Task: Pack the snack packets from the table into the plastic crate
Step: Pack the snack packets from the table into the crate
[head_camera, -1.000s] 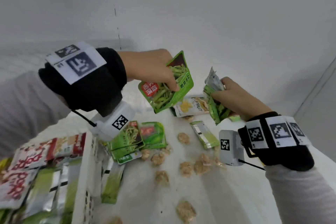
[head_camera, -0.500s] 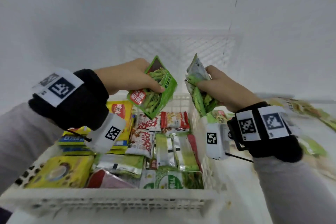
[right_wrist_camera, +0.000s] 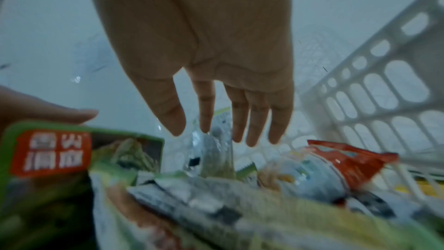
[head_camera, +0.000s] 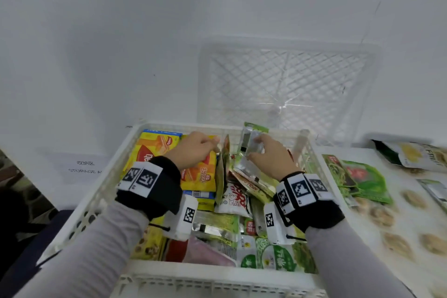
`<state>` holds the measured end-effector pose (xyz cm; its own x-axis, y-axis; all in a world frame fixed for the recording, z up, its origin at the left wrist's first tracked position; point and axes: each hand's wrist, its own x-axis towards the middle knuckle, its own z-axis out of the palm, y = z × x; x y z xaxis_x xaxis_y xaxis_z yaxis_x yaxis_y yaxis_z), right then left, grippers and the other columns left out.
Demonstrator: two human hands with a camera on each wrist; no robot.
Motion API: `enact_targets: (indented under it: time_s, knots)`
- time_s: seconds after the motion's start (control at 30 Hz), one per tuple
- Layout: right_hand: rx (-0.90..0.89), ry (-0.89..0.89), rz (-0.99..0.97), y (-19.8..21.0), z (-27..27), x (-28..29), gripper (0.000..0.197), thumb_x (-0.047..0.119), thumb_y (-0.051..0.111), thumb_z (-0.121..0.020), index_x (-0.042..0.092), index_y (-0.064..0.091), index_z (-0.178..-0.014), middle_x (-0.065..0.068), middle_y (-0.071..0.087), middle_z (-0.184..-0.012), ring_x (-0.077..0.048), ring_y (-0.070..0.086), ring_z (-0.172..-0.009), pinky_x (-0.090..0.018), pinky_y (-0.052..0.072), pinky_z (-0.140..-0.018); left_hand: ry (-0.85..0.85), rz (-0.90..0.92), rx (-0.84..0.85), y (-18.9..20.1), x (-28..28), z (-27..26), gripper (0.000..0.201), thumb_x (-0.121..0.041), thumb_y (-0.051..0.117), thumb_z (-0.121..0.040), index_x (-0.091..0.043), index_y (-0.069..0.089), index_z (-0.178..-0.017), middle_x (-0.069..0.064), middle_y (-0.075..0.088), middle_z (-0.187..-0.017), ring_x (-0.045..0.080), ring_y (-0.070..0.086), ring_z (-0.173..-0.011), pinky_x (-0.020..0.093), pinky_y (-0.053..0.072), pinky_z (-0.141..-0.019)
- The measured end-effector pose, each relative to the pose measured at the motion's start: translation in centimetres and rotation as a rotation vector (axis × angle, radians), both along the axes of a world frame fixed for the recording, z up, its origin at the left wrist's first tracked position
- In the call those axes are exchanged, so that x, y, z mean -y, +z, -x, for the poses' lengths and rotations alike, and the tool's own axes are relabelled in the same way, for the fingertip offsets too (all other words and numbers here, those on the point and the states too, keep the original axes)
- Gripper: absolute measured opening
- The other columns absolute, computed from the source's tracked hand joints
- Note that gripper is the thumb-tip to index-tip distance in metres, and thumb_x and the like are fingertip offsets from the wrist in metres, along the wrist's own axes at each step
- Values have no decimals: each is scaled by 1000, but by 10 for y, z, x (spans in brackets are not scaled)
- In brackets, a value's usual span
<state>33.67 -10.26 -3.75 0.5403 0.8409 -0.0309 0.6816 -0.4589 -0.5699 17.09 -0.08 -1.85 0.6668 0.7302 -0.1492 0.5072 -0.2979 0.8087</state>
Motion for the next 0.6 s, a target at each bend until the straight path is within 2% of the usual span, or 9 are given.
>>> enact_targets:
  time_s: [0.1, 0.17, 0.27, 0.33, 0.4, 0.47, 0.53, 0.6]
  knots:
    - [26, -30, -81, -9, -2, -2, 35, 18, 57, -87, 19, 56, -122, -6, 55, -126, -20, 54, -108, -25, 38, -88, 17, -16, 81, -14, -2, -1, 24, -32, 49, -96, -14, 65, -94, 0, 53, -75, 18, 55, -72, 33, 50, -65]
    - [54, -64, -117, -13, -5, -2, 32, 16, 58, -85, 21, 57, -117, -5, 56, -119, -17, 54, -96, -24, 39, -83, -4, -99, 64, -21, -1, -4, 21, -34, 54, -94, -15, 62, -98, -3, 53, -75, 19, 57, -71, 33, 51, -65]
    - [-16, -124, -209, -17, -12, -3, 35, 15, 62, -79, 23, 45, -108, -6, 54, -106, -15, 54, -81, -28, 45, -73, -27, -236, 76, -26, 4, -10, 32, -46, 58, -87, -20, 57, -106, -3, 57, -81, 9, 54, -66, 24, 42, -58]
    - [-173, -164, -279, -20, -13, -3, 47, 14, 68, -77, 22, 35, -110, -4, 56, -104, -17, 57, -83, -35, 52, -73, -44, -321, 73, -30, 10, -15, 42, -56, 59, -82, -24, 53, -107, -5, 57, -84, 8, 54, -71, 25, 41, -60]
    - [-297, -179, -306, -22, -14, -4, 54, 11, 69, -77, 19, 32, -116, -4, 60, -102, -14, 60, -82, -27, 51, -66, -43, -384, 53, -33, 15, -19, 45, -61, 60, -78, -24, 54, -103, -7, 56, -81, 10, 55, -74, 29, 45, -62]
    - [-332, -168, -291, -26, -13, -5, 59, 11, 71, -77, 19, 33, -121, 2, 60, -92, -7, 59, -76, -18, 43, -58, -40, -417, 41, -35, 17, -22, 36, -51, 65, -79, -21, 56, -98, -5, 58, -77, 13, 57, -72, 31, 46, -62]
    - [-286, -158, -281, -28, -14, -6, 54, 11, 71, -77, 18, 41, -121, 4, 61, -86, -11, 60, -77, -18, 42, -58, -31, -422, 64, -37, 18, -23, 20, -33, 65, -82, -17, 58, -92, -4, 57, -74, 18, 57, -73, 34, 49, -66]
    - [-190, -186, -283, -28, -15, -6, 37, 8, 66, -79, 14, 52, -113, 2, 62, -84, -17, 61, -79, -22, 45, -62, -22, -435, 93, -38, 17, -23, 9, -23, 62, -84, -15, 58, -87, -3, 56, -72, 20, 57, -74, 37, 50, -71]
